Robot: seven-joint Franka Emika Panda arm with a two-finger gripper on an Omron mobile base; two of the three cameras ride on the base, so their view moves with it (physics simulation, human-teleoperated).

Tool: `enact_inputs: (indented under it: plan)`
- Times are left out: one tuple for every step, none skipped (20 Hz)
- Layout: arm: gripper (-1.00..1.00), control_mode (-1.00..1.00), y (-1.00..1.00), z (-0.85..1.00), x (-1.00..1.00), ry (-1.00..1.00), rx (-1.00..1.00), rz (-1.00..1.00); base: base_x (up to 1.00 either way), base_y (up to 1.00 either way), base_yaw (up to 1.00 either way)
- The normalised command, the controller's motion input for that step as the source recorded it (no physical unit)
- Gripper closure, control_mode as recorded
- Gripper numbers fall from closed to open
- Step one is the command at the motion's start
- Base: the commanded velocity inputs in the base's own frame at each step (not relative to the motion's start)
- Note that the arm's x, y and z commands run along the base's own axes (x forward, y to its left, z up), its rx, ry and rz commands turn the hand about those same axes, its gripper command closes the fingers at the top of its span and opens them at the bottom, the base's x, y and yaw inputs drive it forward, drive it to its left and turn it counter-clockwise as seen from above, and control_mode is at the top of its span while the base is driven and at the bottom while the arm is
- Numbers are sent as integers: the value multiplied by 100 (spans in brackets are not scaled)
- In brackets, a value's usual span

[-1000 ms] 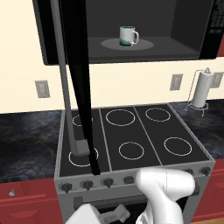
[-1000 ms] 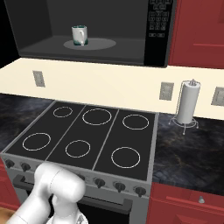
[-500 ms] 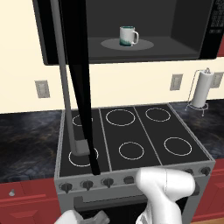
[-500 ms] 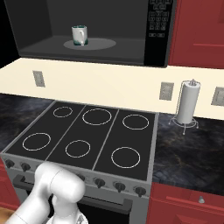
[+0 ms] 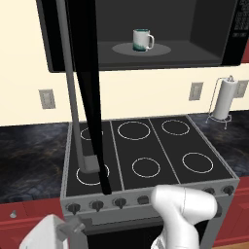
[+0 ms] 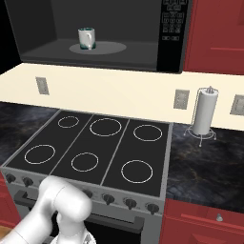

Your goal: Pick the mug from the counter and place it inside the microwave. Then close the microwave.

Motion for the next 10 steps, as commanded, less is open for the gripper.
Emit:
enact_inputs:
  plan:
    - [-100,-100,36,-8,41,0,-3,-15,0,0,0]
    - [-100,-100,35,-8,39,0,-2,-16,0,0,0]
    - [-100,-100,35,-11,33,0,-1,-17,0,0,0]
    - [-100,-100,34,-14,32,0,-1,-17,0,0,0]
    - [-100,-100,31,-14,39,0,-1,-18,0,0,0]
    - [-100,-100,27,-16,39,0,0,-18,0,0,0]
    - [-100,-100,23,-16,36,0,0,-19,0,0,0]
    - [-100,-100,17,-16,40,0,0,-20,0,0,0]
    - [-100,-100,13,-19,42,0,0,-20,0,0,0]
    - [-100,-100,9,-21,39,0,0,-20,0,0,0]
